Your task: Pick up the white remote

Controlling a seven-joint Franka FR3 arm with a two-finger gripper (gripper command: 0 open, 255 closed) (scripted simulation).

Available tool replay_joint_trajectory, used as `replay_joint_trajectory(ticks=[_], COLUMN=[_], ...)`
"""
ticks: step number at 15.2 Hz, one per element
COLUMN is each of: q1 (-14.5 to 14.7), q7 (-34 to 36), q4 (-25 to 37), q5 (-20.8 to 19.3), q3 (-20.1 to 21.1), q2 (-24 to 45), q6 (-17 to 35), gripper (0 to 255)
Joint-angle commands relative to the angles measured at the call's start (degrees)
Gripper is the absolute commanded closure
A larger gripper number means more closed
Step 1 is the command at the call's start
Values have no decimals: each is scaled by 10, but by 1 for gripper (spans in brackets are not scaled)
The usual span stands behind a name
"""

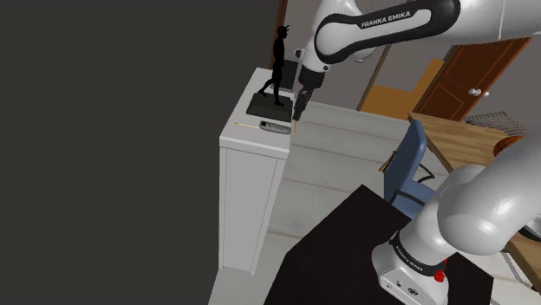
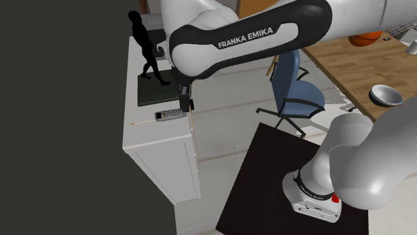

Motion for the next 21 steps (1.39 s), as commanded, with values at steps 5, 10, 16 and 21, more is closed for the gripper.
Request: replay_joint_trajectory(ticks=[5,10,16,21], q1=[14,14,14,15], q7=[-63,-76,-80,-79], q4=[82,89,74,74], q5=[13,17,20,20], q3=[7,10,11,11], q2=[131,166,184,185], q6=[47,74,107,107], gripper=[0,0,0,255])
